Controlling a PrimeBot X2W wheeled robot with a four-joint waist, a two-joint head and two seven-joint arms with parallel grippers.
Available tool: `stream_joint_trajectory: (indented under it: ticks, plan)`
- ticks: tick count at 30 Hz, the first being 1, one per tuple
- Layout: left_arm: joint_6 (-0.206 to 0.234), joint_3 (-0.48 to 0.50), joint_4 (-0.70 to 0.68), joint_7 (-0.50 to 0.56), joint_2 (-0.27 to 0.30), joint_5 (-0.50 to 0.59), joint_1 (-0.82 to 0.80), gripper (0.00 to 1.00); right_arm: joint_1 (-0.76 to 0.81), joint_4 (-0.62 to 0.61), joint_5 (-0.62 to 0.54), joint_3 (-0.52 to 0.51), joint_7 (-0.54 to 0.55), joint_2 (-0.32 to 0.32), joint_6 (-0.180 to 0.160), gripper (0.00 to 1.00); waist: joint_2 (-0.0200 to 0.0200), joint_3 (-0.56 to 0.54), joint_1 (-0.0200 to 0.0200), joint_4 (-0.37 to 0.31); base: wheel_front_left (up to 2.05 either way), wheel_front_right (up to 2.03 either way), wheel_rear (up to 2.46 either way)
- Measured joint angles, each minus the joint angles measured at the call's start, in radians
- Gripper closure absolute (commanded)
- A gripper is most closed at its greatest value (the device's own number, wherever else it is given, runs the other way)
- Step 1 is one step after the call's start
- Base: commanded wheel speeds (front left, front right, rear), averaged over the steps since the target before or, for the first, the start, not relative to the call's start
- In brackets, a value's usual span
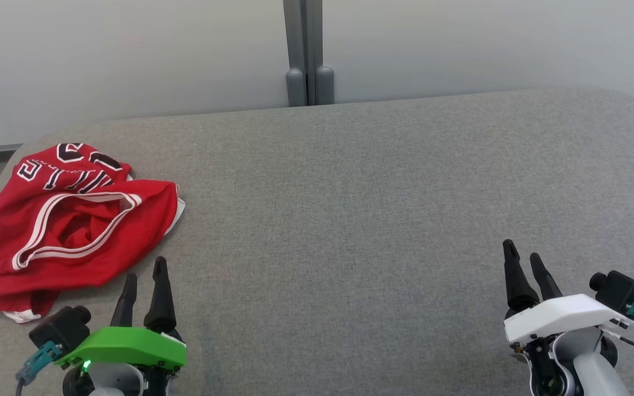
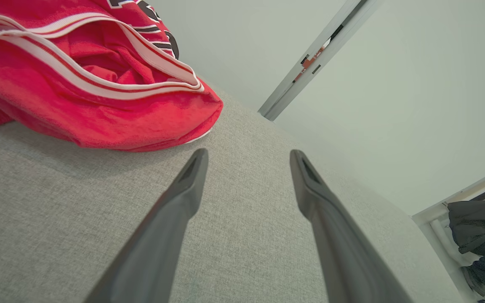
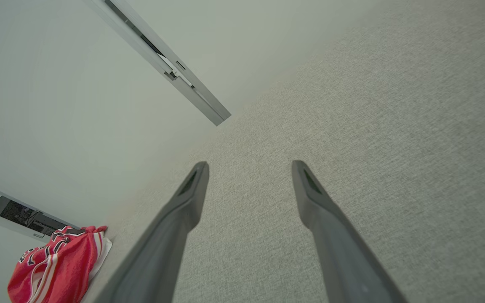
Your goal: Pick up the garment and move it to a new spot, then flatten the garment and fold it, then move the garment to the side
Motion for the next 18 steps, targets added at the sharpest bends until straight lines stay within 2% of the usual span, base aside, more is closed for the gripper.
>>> stream_joint_trajectory:
  ticks: [18]
  plan:
    - [0.018,-0.030,0.016,-0.048,0.002,0.193,0.000,0.00,-0.018,0.019,-0.198,0.030,-0.051,-0.001,0.000,0.00,0.0000,-0.001,0.0000,0.000,0.00,0.00,0.00]
